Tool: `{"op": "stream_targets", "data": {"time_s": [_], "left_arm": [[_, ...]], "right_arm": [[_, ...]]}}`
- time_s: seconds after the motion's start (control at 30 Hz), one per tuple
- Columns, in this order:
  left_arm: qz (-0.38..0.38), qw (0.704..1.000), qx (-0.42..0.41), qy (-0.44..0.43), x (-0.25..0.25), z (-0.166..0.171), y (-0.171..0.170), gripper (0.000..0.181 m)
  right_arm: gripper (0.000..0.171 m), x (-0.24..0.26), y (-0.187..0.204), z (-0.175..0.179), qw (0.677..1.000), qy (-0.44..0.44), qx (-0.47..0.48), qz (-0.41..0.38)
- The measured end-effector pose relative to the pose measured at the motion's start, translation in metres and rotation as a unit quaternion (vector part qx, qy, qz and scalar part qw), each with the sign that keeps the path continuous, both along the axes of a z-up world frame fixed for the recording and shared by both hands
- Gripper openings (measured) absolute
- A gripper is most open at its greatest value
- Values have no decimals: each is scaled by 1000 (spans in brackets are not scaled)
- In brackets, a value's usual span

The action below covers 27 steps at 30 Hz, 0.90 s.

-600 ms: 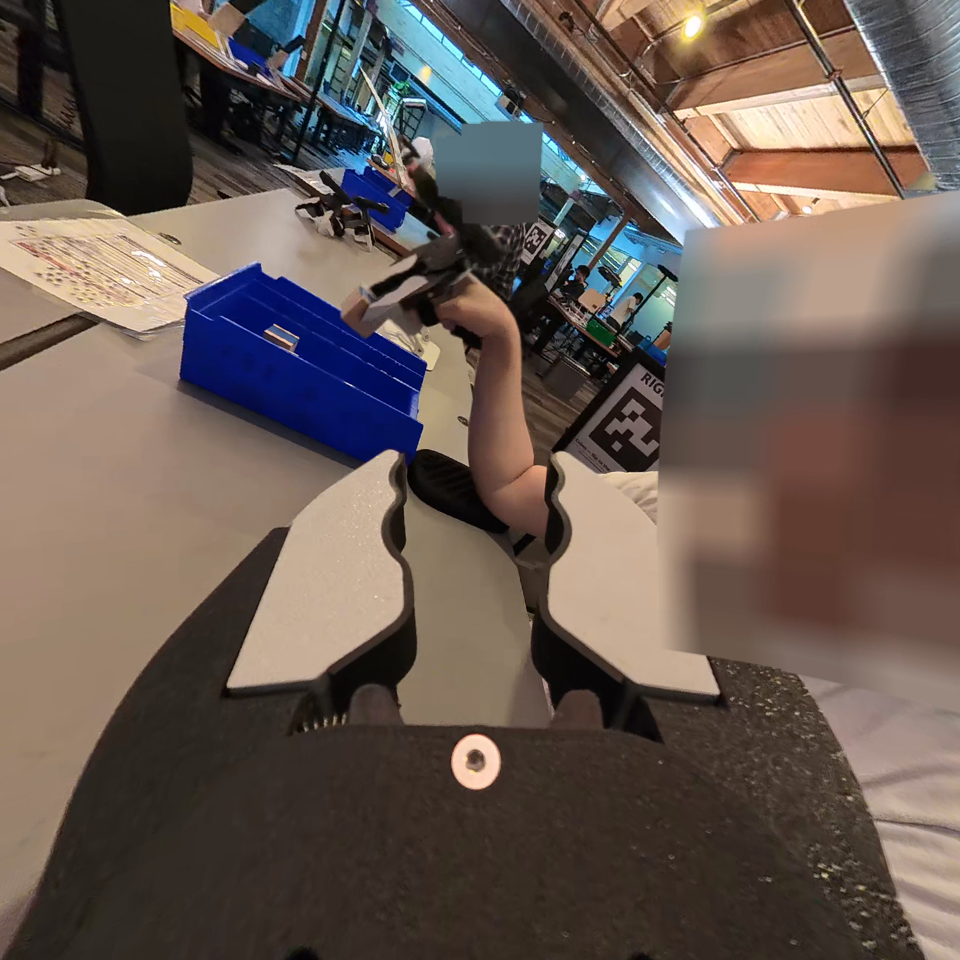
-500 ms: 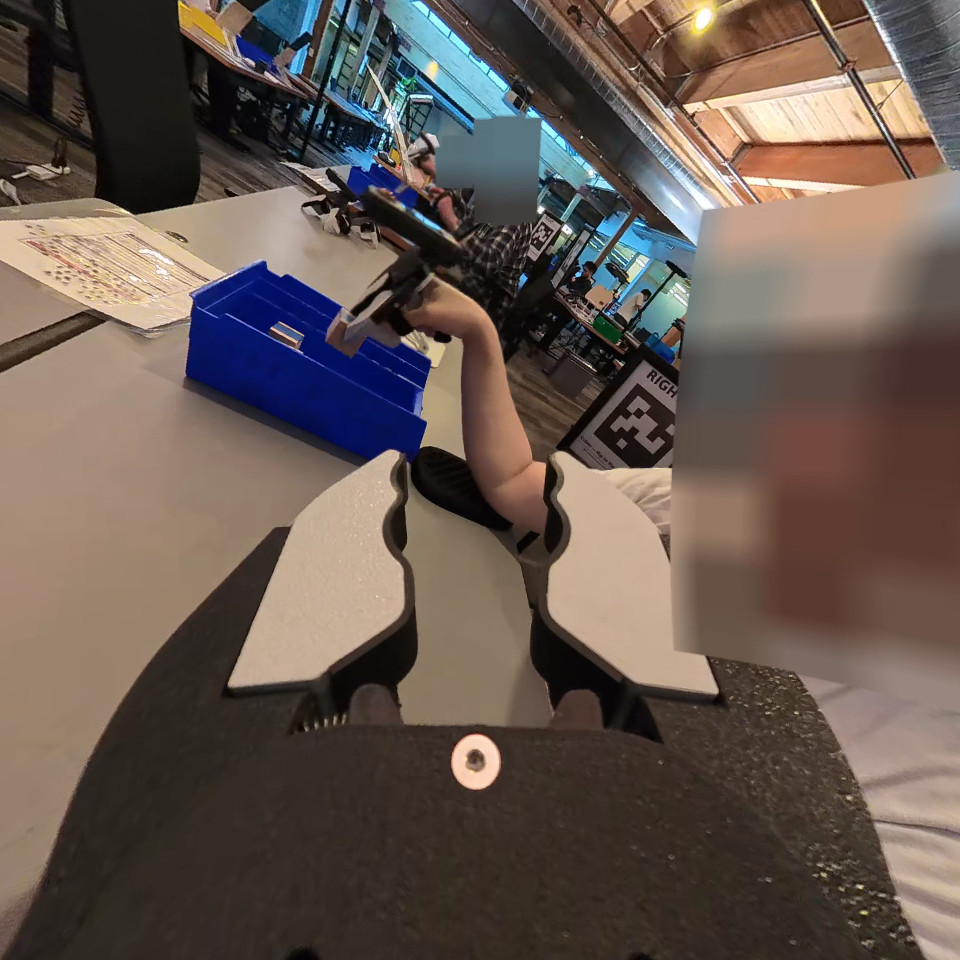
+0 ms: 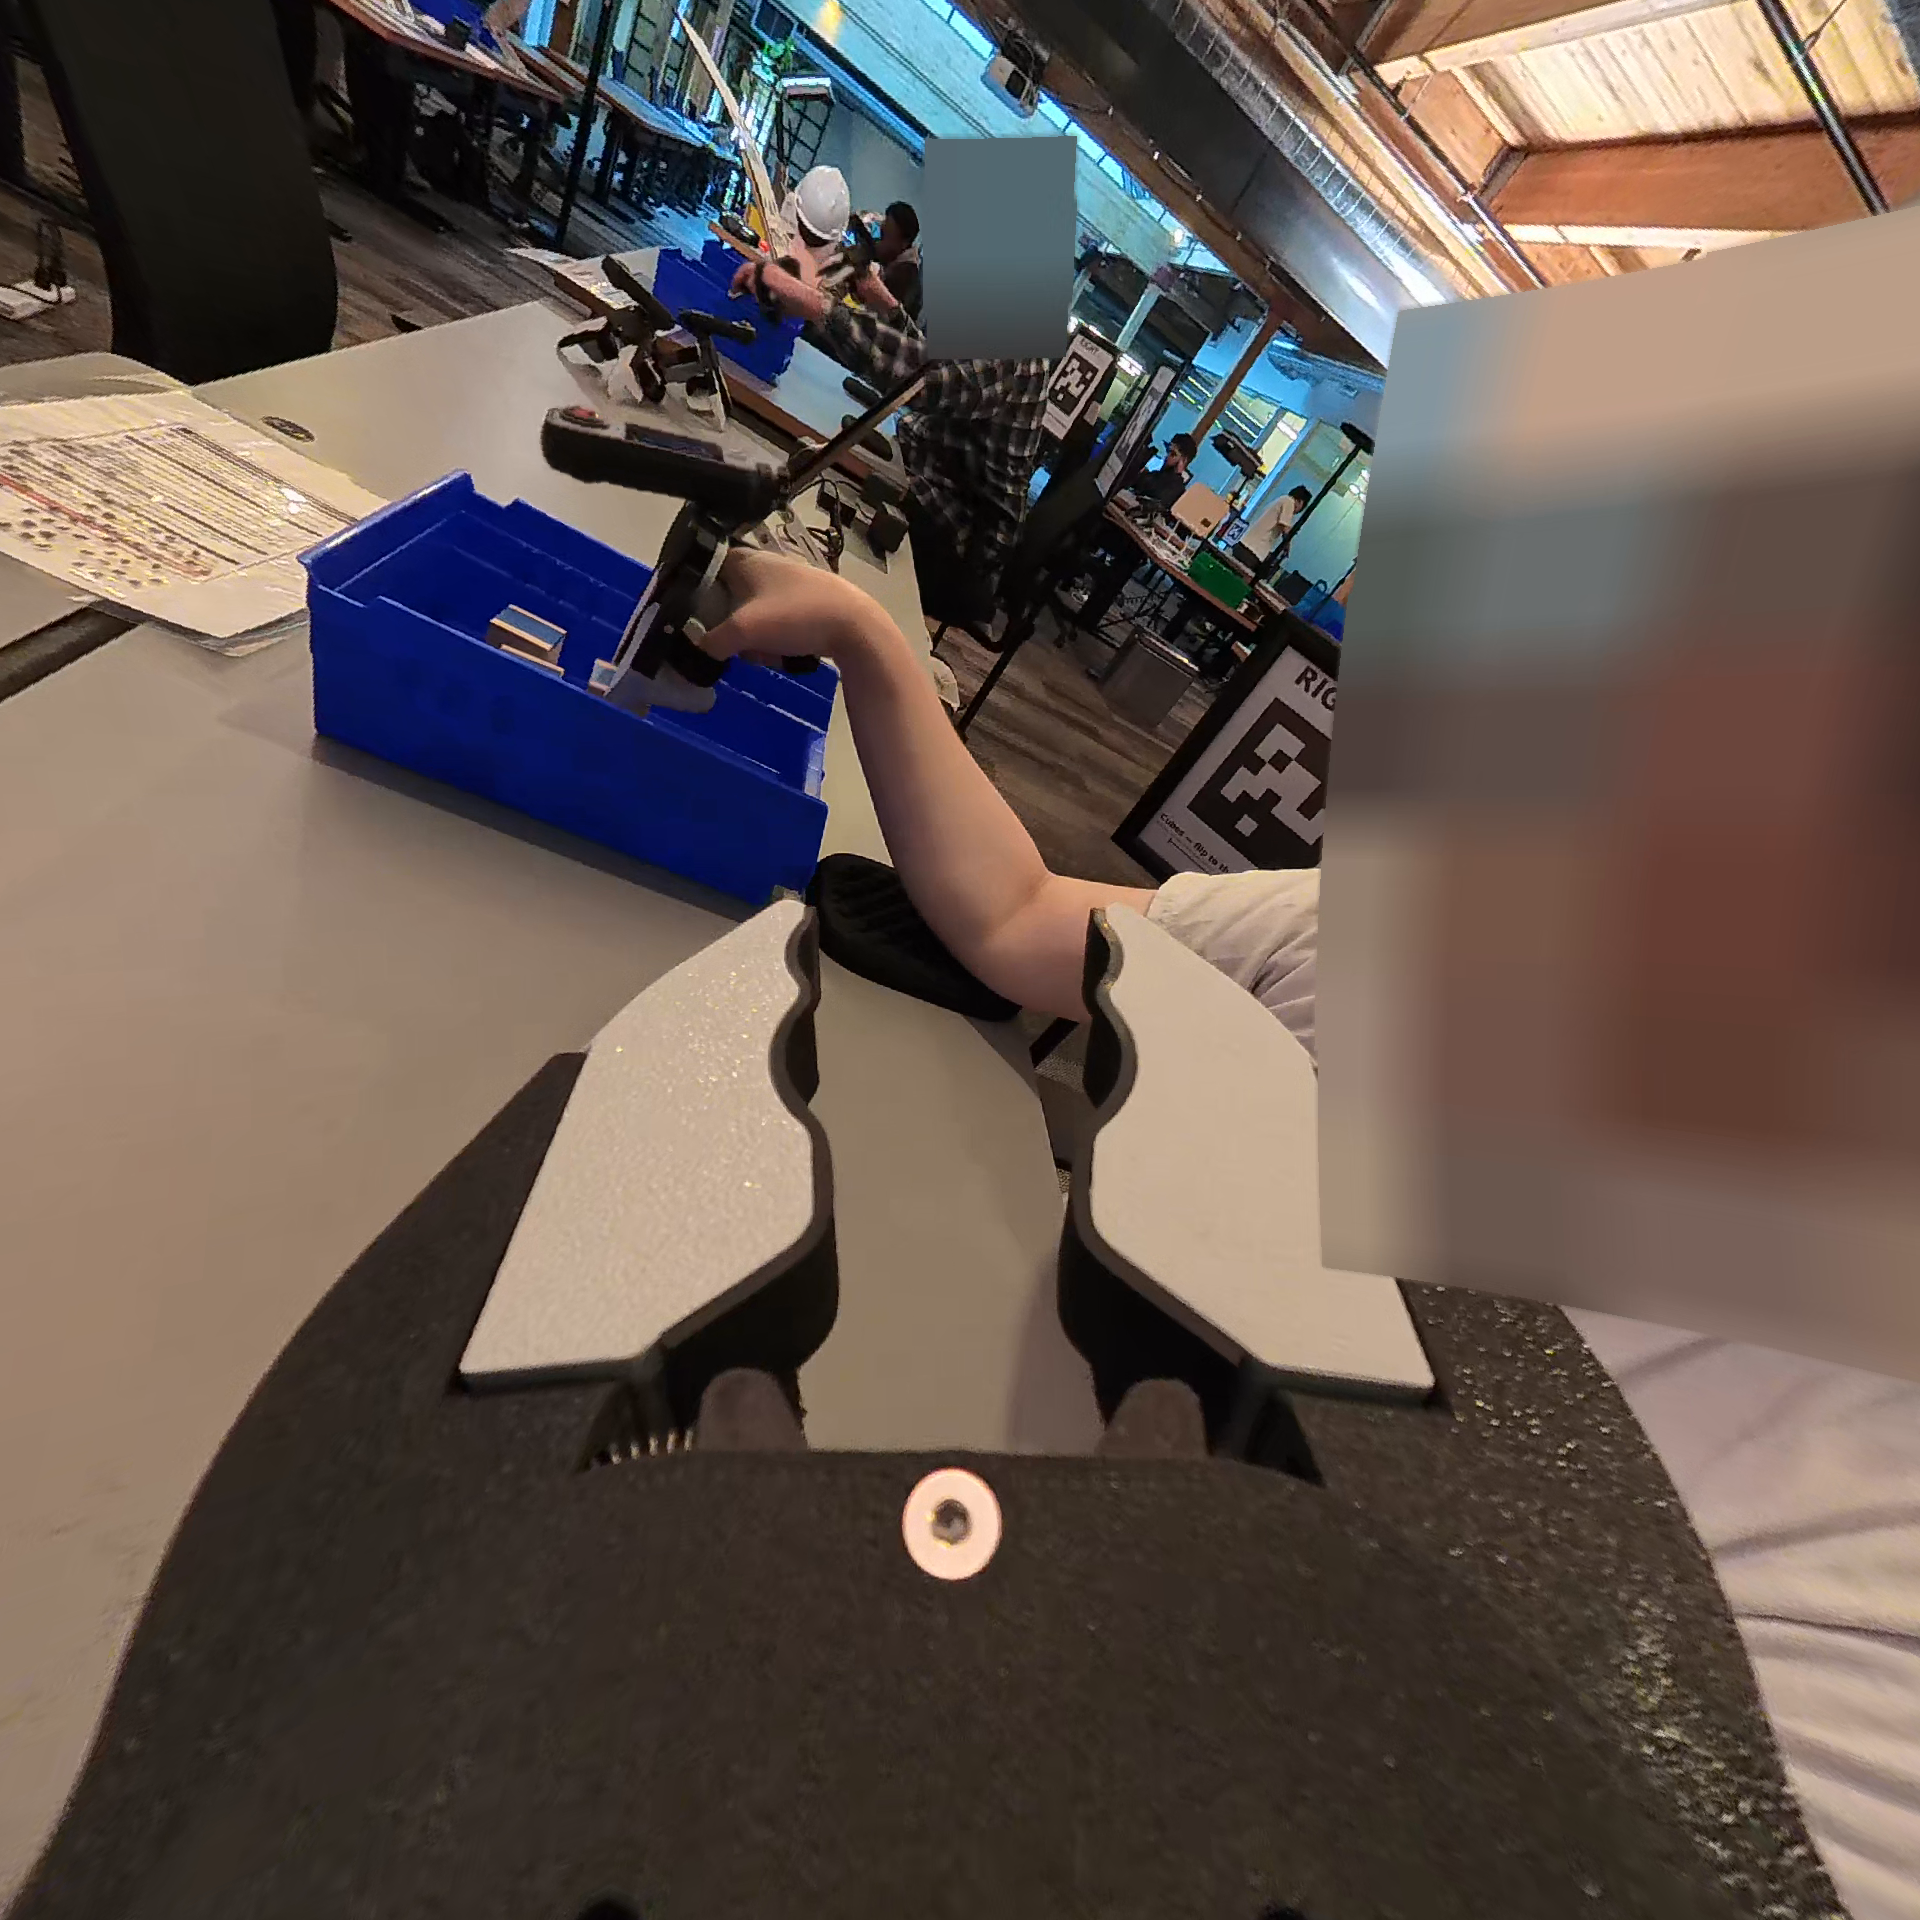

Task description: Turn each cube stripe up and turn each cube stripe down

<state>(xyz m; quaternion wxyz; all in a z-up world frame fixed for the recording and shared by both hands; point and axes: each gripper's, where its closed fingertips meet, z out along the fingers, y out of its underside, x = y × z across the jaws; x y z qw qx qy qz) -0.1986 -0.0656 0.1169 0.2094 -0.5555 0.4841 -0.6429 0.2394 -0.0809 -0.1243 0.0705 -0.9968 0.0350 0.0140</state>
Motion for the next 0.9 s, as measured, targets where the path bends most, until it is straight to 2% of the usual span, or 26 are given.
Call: {"op": "stream_targets", "data": {"time_s": [0.5, 0.6, 0.7, 0.77, 0.8, 0.83, 0.9], "left_arm": [[1, 1000, 9, -16, -8, 12, -5, 47], [0, 1000, 9, -17, -8, 13, -6, 47], [9, 1000, 21, -14, -15, 16, -5, 47], [56, 997, 50, 1, -27, 15, 8, 47], [105, 992, 74, 20, -36, 12, 23, 47], [170, 979, 101, 50, -47, 6, 44, 48], [320, 926, 154, 130, -84, -13, 97, 50]], "right_arm": [[46, 1, -2, -14, 1000, 3, -30, -1], [52, 0, 0, -4, 1000, 3, -9, 4], [55, 3, 4, 24, 999, -22, 42, 4], [57, 4, 9, 48, 995, -46, 91, 2], [57, 2, 11, 59, 992, -51, 116, 2], [56, -2, 14, 70, 989, -53, 140, 9], [55, -13, 20, 88, 981, -51, 183, 31]]}}
